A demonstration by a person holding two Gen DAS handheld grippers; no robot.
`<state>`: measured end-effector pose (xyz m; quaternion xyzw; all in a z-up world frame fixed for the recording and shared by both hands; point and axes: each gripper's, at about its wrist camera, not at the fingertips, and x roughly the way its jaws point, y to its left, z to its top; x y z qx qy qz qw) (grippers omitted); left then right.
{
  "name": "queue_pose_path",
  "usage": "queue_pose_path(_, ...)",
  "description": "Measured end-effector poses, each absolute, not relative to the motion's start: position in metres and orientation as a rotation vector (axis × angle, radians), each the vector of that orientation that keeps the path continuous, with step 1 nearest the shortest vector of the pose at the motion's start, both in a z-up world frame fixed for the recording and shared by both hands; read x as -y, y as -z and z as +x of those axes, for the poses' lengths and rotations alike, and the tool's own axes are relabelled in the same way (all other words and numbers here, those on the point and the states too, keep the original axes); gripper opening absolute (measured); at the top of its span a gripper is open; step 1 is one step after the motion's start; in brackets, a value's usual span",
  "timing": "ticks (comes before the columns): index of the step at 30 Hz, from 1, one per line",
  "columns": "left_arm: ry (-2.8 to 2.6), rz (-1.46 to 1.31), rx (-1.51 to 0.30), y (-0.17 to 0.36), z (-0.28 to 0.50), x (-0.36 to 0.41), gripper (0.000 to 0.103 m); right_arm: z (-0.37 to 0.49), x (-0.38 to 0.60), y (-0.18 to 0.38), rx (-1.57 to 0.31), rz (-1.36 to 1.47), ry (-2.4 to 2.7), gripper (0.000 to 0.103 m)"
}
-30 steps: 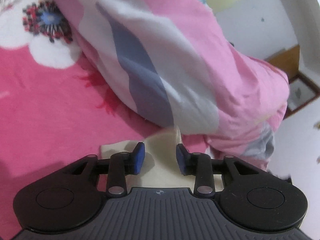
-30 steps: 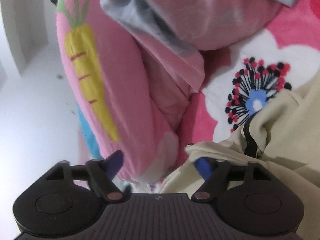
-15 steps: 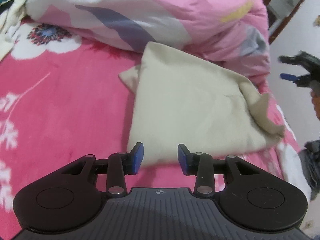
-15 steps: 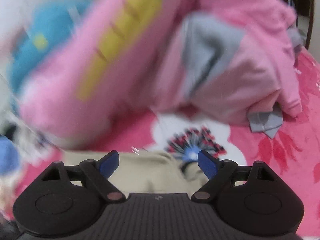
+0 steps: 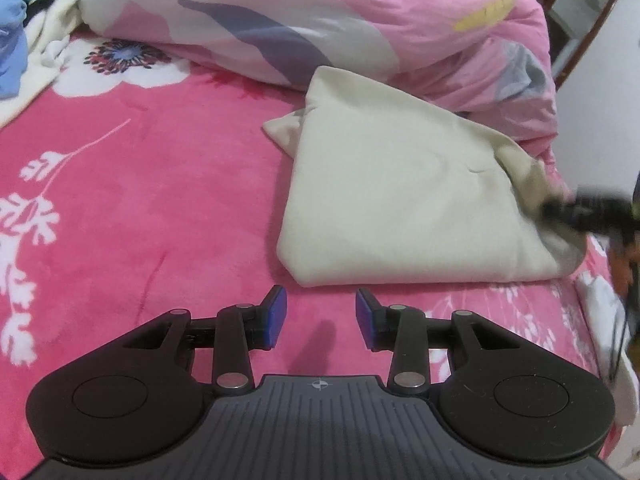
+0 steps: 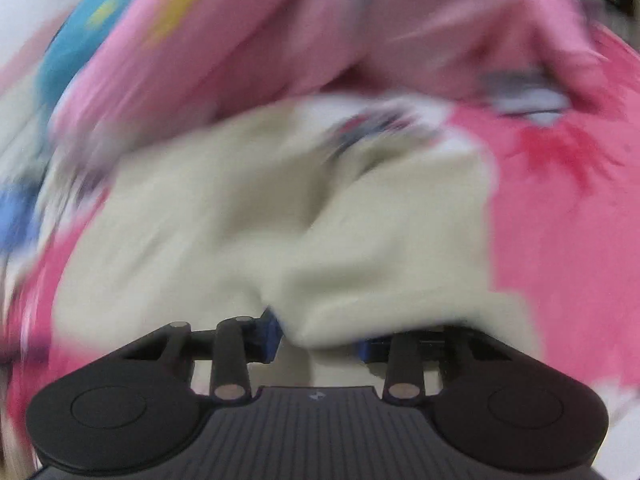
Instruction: Fold clothes
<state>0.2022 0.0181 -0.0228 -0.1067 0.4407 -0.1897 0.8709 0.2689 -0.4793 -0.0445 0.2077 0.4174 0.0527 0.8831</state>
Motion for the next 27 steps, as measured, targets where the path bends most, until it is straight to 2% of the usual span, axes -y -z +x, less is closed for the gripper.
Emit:
queue_pose_path(2, 0.394, -0.220, -0.917, 0.024, 0.200, -0.017, 0.038, 0.268, 0.523, 0.031, -0.660, 0.631, -0.044, 0.039)
queue_pose_path(4, 0.401, -0.238, -0.925, 0.028, 0.199, -0.019, 0.044, 0.253, 0.554, 0.025, -0.502, 0.809, -0.017, 0.045)
queue_pose_path(6, 0.413, -0.295, -0.930, 0.033, 0.198, -0.023, 0.057, 0.227, 0.570, 0.026, -0.414, 0.937, -0.041, 0.051)
queue_pose_path(7, 0.418, -0.329, -0.933, 0.036, 0.198, -0.026, 0.058, 0.212, 0.573, 0.028, -0.400, 0.975, -0.061, 0.054)
queue_pose_path(11, 0.454, -0.497, -0.956, 0.043, 0.200, -0.036, 0.059, 0.155, 0.558, 0.046, -0.520, 1.049, -0.130, 0.062)
queue_pose_path(16, 0.471, -0.619, -0.966, 0.054, 0.208, -0.034, 0.069, 0.117, 0.520, 0.083, -0.740, 1.133, -0.162, 0.077)
queue_pose_path(19, 0.420, -0.691, -0.948, 0.063, 0.216, -0.033, 0.069, 0.124, 0.506, 0.111, -0.809, 1.172, -0.140, 0.079)
queue_pose_path(25, 0.353, -0.780, -0.835, 0.075, 0.237, -0.027, 0.067, 0.170, 0.506, 0.129, -0.679, 1.228, -0.176, 0.082)
queue_pose_path(27, 0.348, -0.773, -0.810, 0.076, 0.240, -0.024, 0.061, 0.180, 0.506, 0.132, -0.632, 1.263, -0.165, 0.084)
